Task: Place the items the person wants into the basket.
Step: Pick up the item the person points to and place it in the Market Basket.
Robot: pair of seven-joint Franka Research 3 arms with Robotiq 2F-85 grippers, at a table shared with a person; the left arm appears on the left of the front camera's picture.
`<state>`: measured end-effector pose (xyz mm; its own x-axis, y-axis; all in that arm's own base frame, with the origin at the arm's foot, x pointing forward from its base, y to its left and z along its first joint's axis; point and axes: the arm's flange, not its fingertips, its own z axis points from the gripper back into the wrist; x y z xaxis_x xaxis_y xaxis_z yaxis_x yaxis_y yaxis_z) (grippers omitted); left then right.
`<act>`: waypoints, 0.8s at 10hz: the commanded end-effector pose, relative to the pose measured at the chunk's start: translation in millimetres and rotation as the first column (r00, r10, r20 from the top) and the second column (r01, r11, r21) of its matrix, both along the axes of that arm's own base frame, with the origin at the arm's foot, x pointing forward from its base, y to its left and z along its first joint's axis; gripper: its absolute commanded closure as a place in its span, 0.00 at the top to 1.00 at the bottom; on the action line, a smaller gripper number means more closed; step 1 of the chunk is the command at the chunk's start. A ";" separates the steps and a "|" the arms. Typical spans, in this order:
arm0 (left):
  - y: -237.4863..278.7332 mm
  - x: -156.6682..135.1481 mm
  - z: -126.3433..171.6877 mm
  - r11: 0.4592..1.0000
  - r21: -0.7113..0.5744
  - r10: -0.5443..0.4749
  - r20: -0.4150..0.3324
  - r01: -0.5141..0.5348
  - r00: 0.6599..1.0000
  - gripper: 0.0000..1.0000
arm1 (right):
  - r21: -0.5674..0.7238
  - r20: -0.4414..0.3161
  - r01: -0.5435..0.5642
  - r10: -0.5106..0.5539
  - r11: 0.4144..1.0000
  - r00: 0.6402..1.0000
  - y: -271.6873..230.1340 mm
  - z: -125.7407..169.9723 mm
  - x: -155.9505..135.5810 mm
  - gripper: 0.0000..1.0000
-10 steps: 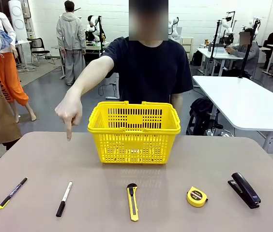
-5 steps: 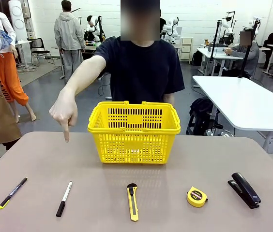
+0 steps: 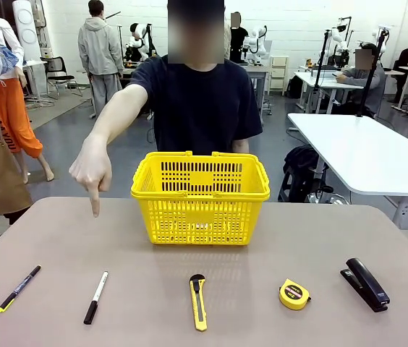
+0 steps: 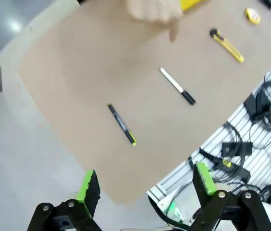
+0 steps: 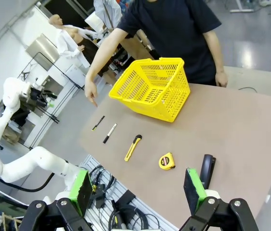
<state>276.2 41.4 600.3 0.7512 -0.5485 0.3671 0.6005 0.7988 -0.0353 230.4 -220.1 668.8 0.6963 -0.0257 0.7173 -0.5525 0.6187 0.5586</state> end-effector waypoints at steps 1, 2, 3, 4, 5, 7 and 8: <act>-45.9 -22.1 -35.5 0.997 0.067 0.046 -0.010 -0.045 0.999 1.00 | 0.016 0.020 -0.011 0.011 1.000 1.000 -0.5 1.0 1.1 1.00; -66.4 -31.1 -53.3 0.990 0.111 0.089 0.022 -0.091 0.996 1.00 | 0.016 0.020 -0.011 0.011 1.000 1.000 -0.5 1.0 1.1 1.00; -85.1 -35.1 -69.1 0.981 0.136 0.131 0.051 -0.137 0.990 1.00 | 0.016 0.020 -0.011 0.011 1.000 1.000 -0.5 1.0 1.1 1.00; -103.5 -30.9 -83.2 0.966 0.148 0.200 0.077 -0.210 0.977 1.00 | 0.016 0.020 -0.011 0.011 1.000 1.000 -0.5 1.0 1.1 1.00; -118.1 -23.3 -93.1 0.958 0.153 0.232 0.074 -0.241 0.970 1.00 | 0.016 0.020 -0.011 0.011 1.000 1.000 -0.5 1.0 1.1 1.00; -141.1 -1.5 -107.9 0.945 0.162 0.281 0.034 -0.282 0.959 1.00 | 0.016 0.020 -0.011 0.011 1.000 1.000 -0.5 1.0 1.1 1.00; -151.6 9.4 -116.5 0.937 0.170 0.307 0.015 -0.305 0.952 1.00 | 0.016 0.020 -0.011 0.011 1.000 1.000 -0.5 1.0 1.1 1.00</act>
<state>289.4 -109.1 527.5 0.8780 -0.3758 0.2965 0.3616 0.9266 0.1036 230.0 -220.3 668.9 0.6968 -0.0259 0.7168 -0.5516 0.6195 0.5586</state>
